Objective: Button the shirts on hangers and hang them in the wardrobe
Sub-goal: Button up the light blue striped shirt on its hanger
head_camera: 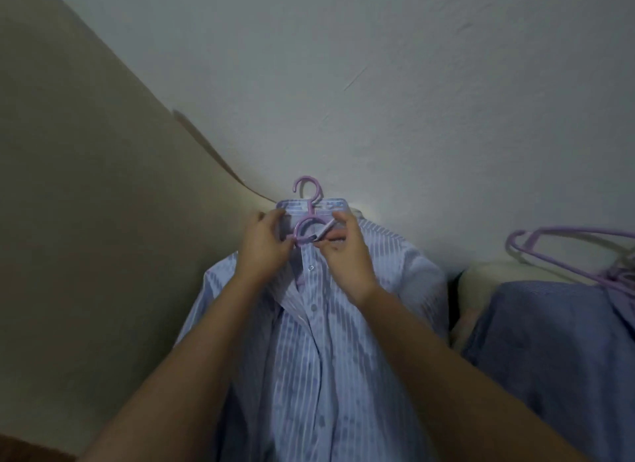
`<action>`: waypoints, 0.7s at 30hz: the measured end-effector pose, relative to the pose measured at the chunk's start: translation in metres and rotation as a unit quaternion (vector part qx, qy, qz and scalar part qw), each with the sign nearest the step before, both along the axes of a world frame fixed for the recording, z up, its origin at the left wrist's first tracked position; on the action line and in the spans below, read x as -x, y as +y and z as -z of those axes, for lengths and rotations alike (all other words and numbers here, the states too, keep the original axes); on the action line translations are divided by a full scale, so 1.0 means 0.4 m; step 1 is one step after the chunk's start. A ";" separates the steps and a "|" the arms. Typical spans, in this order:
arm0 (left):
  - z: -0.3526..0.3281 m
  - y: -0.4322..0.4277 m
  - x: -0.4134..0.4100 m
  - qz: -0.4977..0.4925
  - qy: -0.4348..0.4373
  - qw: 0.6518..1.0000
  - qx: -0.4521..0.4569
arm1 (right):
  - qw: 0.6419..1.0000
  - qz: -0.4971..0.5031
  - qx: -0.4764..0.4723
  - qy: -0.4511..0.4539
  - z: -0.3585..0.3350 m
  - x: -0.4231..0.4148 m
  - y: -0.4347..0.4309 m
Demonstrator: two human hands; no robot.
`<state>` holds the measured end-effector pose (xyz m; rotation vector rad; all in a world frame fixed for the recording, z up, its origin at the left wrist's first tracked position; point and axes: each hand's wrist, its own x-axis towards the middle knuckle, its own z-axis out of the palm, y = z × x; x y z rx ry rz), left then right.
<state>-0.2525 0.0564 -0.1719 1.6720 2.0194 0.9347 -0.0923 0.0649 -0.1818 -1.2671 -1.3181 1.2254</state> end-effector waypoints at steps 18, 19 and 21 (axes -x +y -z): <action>0.088 -0.126 -0.086 -0.212 -0.300 0.910 -0.190 | 0.878 0.011 0.175 0.445 0.048 0.036 -0.041; 0.085 -0.114 -0.086 -0.204 -0.295 0.910 -0.209 | 0.893 0.016 0.132 0.431 0.054 0.038 -0.034; 0.104 -0.095 -0.089 -0.188 -0.300 0.904 -0.239 | 0.936 0.049 0.034 0.348 0.075 0.043 -0.019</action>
